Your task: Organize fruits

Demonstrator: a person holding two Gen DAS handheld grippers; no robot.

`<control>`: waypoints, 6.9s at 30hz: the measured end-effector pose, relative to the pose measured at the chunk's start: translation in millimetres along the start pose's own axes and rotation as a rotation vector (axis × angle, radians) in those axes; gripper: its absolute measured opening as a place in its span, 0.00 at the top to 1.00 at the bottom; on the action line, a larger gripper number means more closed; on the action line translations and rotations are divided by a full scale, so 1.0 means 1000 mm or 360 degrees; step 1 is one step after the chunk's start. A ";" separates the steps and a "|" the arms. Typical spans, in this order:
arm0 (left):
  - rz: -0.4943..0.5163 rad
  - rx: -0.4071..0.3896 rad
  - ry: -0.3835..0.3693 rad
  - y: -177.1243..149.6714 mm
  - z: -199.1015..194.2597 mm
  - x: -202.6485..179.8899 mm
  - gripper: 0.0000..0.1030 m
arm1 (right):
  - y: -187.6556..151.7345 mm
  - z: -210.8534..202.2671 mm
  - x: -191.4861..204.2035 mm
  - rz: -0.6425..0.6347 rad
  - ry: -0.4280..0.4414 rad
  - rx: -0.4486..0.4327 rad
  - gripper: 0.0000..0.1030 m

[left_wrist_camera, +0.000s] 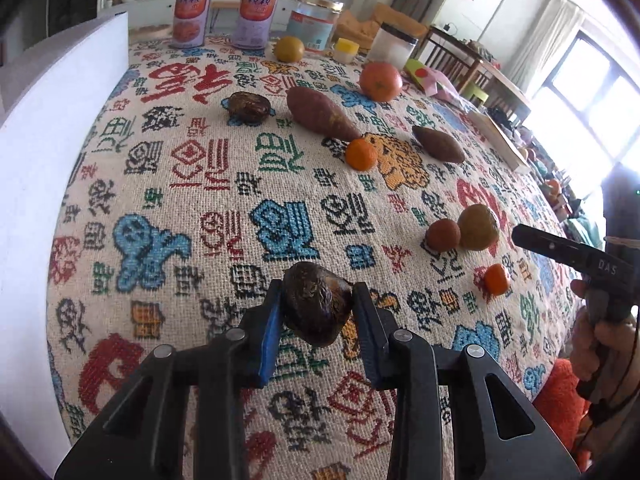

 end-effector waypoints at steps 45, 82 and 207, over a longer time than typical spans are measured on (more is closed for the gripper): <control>-0.0386 -0.0478 0.0585 0.001 -0.191 0.150 0.13 | 0.009 -0.017 0.321 -0.0845 0.0393 -0.0060 0.10; -0.0030 -0.0568 0.0512 -0.017 -0.114 -0.048 0.02 | -0.109 -0.051 -0.061 0.0660 -0.0199 -0.0391 0.07; 0.0015 -0.0113 0.0559 0.045 0.083 -0.039 0.00 | -0.068 -0.017 -0.099 0.0722 -0.0474 -0.0248 0.00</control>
Point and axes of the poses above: each gripper's, at about its wrist camera, not at the fingertips, and z roughly the way its jaws point, x to its left, y to its top, the point moved 2 cm from there along z, roughly the way its jaws point, and after that the axes turned 8 degrees about x, right-handed, at the moved point
